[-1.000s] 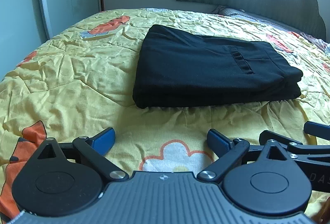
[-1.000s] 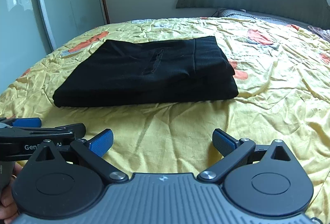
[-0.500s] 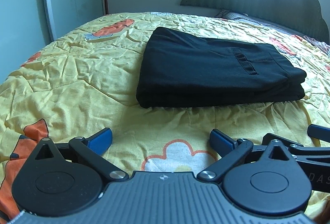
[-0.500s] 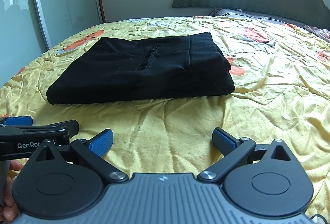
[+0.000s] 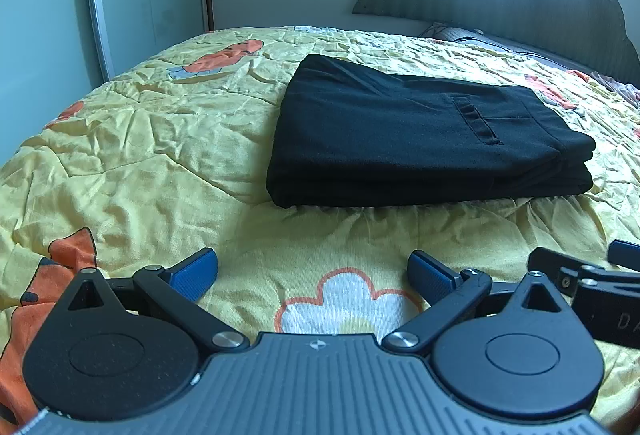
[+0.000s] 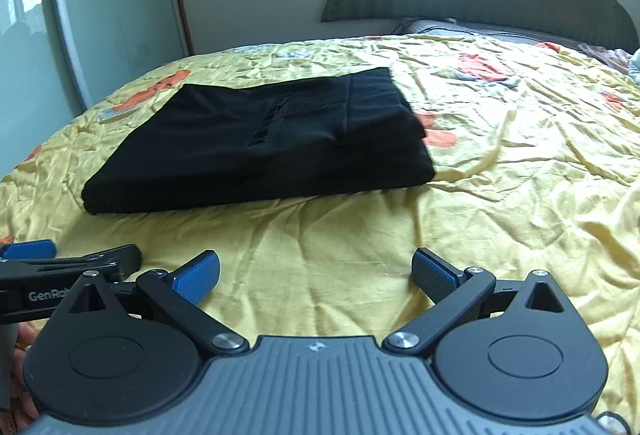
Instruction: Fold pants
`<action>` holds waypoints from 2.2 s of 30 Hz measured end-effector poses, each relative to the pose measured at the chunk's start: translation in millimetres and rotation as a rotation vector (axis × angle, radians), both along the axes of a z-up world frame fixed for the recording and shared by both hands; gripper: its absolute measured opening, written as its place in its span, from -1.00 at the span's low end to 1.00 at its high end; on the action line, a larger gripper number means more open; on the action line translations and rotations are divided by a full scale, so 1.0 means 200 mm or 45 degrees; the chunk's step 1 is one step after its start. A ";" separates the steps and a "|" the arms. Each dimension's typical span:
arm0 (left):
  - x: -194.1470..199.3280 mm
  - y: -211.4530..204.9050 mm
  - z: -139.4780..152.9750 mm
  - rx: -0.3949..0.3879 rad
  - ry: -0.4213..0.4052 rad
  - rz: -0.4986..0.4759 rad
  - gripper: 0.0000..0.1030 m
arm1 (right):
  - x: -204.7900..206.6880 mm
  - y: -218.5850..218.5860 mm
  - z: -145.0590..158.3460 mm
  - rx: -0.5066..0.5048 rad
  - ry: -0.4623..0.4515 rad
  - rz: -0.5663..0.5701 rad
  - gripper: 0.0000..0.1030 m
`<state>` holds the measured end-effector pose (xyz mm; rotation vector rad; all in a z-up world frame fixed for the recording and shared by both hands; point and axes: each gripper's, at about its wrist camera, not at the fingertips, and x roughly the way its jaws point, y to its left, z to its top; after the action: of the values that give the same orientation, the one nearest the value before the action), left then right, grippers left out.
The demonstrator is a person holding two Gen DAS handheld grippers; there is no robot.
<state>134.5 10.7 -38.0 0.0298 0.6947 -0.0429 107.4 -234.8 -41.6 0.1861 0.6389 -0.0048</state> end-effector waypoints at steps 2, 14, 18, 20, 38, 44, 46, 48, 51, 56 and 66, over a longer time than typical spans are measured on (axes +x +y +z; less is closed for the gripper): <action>0.00 0.00 0.00 -0.002 0.000 -0.001 1.00 | 0.01 -0.01 -0.01 -0.019 0.030 -0.029 1.00; 0.00 0.00 0.00 0.001 0.000 0.000 1.00 | 0.03 0.02 -0.02 -0.098 0.051 0.012 1.00; 0.00 0.00 0.00 -0.001 0.000 -0.001 1.00 | 0.03 0.02 -0.02 -0.099 0.051 0.012 1.00; 0.00 0.00 0.00 0.000 0.000 -0.001 1.00 | 0.03 0.02 -0.02 -0.099 0.051 0.012 1.00; -0.01 0.00 0.00 0.000 0.000 0.000 1.00 | 0.02 -0.01 -0.02 -0.077 0.044 0.010 1.00; -0.01 0.00 0.00 0.000 0.000 0.000 1.00 | 0.02 0.01 -0.02 -0.095 0.050 0.011 1.00; 0.00 0.00 0.00 0.000 0.000 0.000 1.00 | 0.02 0.00 -0.02 -0.095 0.050 0.012 1.00; -0.01 0.00 0.00 0.000 0.000 0.000 1.00 | 0.02 0.00 -0.02 -0.095 0.050 0.012 1.00; -0.01 0.00 0.00 0.000 0.000 0.000 1.00 | 0.02 0.00 -0.02 -0.095 0.050 0.012 1.00; 0.00 0.00 0.00 0.000 0.000 0.000 1.00 | 0.02 0.00 -0.02 -0.095 0.050 0.012 1.00; 0.00 0.00 0.00 0.000 0.000 0.000 1.00 | 0.02 0.01 -0.02 -0.095 0.050 0.012 1.00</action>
<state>133.8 11.4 -38.4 0.0301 0.6944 -0.0429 111.4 -233.7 -45.8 0.1113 0.6772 -0.0234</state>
